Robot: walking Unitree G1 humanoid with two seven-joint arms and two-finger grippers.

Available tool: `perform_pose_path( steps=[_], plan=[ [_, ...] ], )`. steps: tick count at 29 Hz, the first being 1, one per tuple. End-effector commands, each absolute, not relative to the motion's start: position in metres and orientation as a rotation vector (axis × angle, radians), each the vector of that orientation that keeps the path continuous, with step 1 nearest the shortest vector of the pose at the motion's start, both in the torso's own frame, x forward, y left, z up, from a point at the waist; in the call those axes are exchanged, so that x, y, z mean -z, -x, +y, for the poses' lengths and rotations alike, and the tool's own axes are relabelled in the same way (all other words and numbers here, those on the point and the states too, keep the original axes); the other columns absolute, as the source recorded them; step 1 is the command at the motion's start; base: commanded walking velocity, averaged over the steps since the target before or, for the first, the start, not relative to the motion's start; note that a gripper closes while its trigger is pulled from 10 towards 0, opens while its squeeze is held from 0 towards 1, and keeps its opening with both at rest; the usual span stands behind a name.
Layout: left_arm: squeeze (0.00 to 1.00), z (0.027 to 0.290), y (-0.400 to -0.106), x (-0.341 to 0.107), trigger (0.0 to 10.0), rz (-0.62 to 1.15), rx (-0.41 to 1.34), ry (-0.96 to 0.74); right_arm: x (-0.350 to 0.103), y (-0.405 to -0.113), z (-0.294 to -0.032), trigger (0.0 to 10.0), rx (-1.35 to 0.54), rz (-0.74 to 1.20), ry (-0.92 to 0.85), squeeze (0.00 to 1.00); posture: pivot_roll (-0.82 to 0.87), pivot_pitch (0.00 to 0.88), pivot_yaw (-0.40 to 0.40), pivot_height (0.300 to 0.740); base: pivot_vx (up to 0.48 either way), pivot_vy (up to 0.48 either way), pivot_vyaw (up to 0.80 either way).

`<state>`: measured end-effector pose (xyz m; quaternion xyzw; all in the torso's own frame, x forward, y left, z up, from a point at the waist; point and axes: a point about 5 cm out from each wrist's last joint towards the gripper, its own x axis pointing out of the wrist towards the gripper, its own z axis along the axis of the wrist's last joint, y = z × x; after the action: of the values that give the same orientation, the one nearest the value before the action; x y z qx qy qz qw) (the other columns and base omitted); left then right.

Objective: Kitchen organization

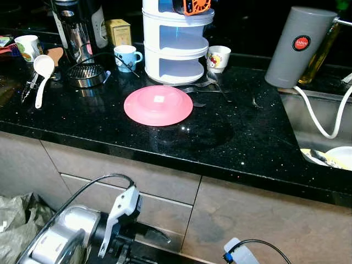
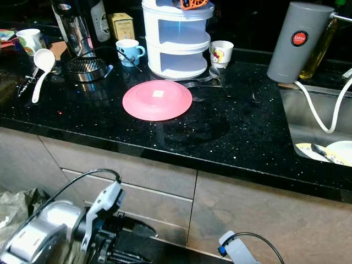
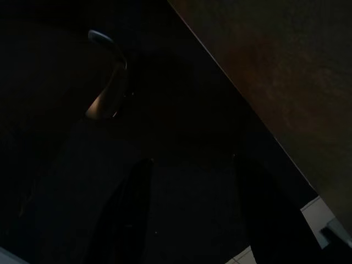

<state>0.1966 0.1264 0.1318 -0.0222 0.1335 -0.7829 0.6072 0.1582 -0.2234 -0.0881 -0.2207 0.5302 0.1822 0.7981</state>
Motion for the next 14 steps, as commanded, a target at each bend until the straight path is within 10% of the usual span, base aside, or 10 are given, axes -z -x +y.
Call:
perform_pose_path(
  steps=[1,5,14],
  plan=[
    [0.00,0.120,-0.195,-0.164,10.0,0.167,1.863,0.100,0.089,-0.156,-0.225,10.0,-0.393,1.146,0.475,0.00,0.00,0.000,-0.010,0.740,0.000,0.000,0.00],
    [0.00,0.117,-0.208,-0.204,10.0,-0.063,1.807,0.181,0.089,-0.156,-0.225,10.0,-0.394,1.147,0.479,0.00,0.00,0.000,-0.010,0.740,0.000,0.000,0.00],
    [0.00,0.150,-0.294,-0.271,10.0,-0.399,1.068,0.142,0.089,-0.156,-0.226,10.0,-0.380,1.147,0.491,0.00,0.00,0.000,-0.012,0.740,0.000,0.000,0.00]
  ],
)
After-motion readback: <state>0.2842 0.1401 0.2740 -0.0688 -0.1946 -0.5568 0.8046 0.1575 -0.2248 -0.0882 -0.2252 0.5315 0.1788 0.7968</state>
